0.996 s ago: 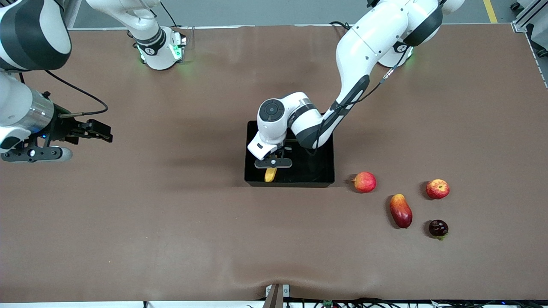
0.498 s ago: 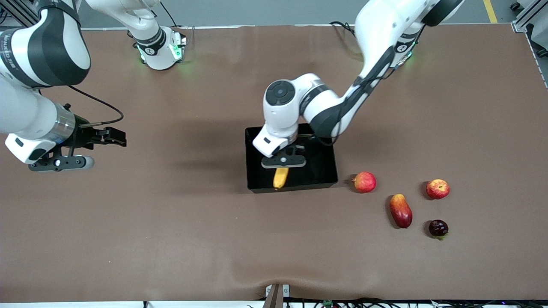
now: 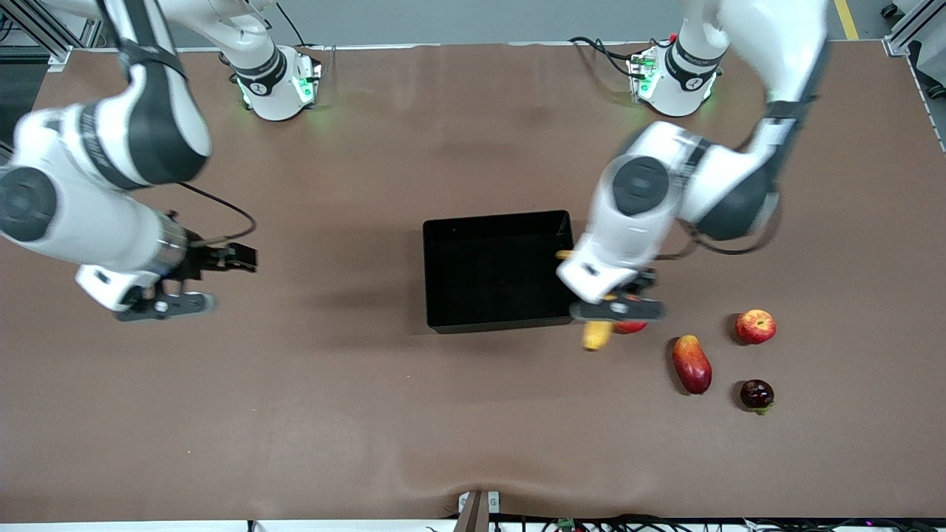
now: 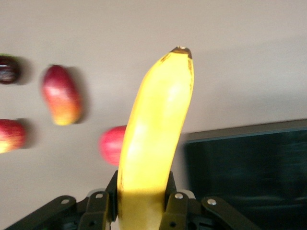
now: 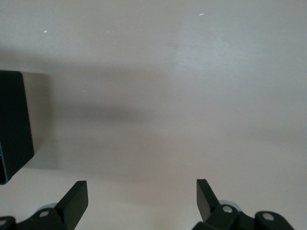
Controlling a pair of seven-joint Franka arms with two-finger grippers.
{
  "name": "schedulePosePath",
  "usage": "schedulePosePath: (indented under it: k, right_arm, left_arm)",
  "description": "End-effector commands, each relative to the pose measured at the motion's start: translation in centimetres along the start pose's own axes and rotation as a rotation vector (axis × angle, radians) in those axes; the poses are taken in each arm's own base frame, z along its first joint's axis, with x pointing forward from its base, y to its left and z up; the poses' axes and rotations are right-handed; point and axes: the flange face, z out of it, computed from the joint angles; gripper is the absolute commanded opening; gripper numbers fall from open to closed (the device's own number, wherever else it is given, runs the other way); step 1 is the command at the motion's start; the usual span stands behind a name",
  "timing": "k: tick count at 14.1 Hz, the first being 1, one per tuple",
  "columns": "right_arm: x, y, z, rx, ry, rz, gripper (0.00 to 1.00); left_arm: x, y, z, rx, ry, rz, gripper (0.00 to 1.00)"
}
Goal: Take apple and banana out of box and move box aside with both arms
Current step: 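Carry the banana beside the fruits while the right gripper reaches the box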
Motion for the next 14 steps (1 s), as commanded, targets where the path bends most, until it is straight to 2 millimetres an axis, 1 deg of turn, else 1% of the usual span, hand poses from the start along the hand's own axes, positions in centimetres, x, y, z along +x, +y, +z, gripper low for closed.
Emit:
schedulePosePath:
  k: [1, 2, 3, 4, 5, 7, 8, 9, 10, 11, 12, 14]
  right_arm:
    - [0.8, -0.7, 1.5, -0.002, -0.022, -0.003, 1.0]
    - [1.0, -2.0, 2.4, 0.001, -0.035, -0.017, 1.0]
    - [1.1, -3.7, 3.3, -0.002, -0.05, -0.041, 1.0]
    - [1.1, -5.4, 3.9, -0.007, -0.051, -0.063, 1.0]
    - [1.3, -7.5, 4.5, -0.012, -0.037, -0.083, 1.0]
    - [2.0, -10.4, 6.0, -0.012, 0.009, -0.081, 1.0]
    - [2.3, -12.3, 7.1, -0.003, 0.031, -0.079, 1.0]
    - [2.6, -13.8, 8.0, 0.01, 0.046, -0.073, 1.0]
    - [2.7, -15.5, 8.8, 0.025, 0.06, -0.082, 1.0]
    - [2.4, -17.3, 9.3, 0.026, 0.068, -0.108, 1.0]
    - [2.3, -19.1, 10.9, 0.021, 0.065, -0.127, 1.0]
    - [2.7, -21.5, 13.9, 0.029, 0.104, -0.065, 1.0]
  left_arm:
    - [-2.7, -6.9, 2.5, 0.036, -0.073, 0.072, 0.0]
    - [-3.0, -9.5, 4.1, 0.038, -0.092, 0.076, 0.0]
    - [-3.3, -11.6, 5.6, 0.038, -0.107, 0.075, 0.0]
    - [-3.8, -13.9, 7.7, 0.039, -0.124, 0.068, 0.0]
    - [-4.4, -15.9, 9.8, 0.028, -0.126, 0.047, 0.0]
    - [-5.4, -19.6, 14.0, -0.012, -0.096, -0.015, 0.0]
    - [-5.9, -21.4, 16.2, -0.034, -0.092, -0.05, 0.0]
    - [-6.4, -21.9, 17.8, -0.05, -0.09, -0.063, 0.0]
    - [-6.9, -21.6, 18.9, -0.062, -0.087, -0.067, 0.0]
    - [-7.3, -21.3, 19.6, -0.071, -0.079, -0.076, 0.0]
    - [-7.5, -21.3, 20.4, -0.082, -0.077, -0.082, 0.0]
    - [-7.7, -23.6, 23.9, -0.125, -0.069, -0.139, 0.0]
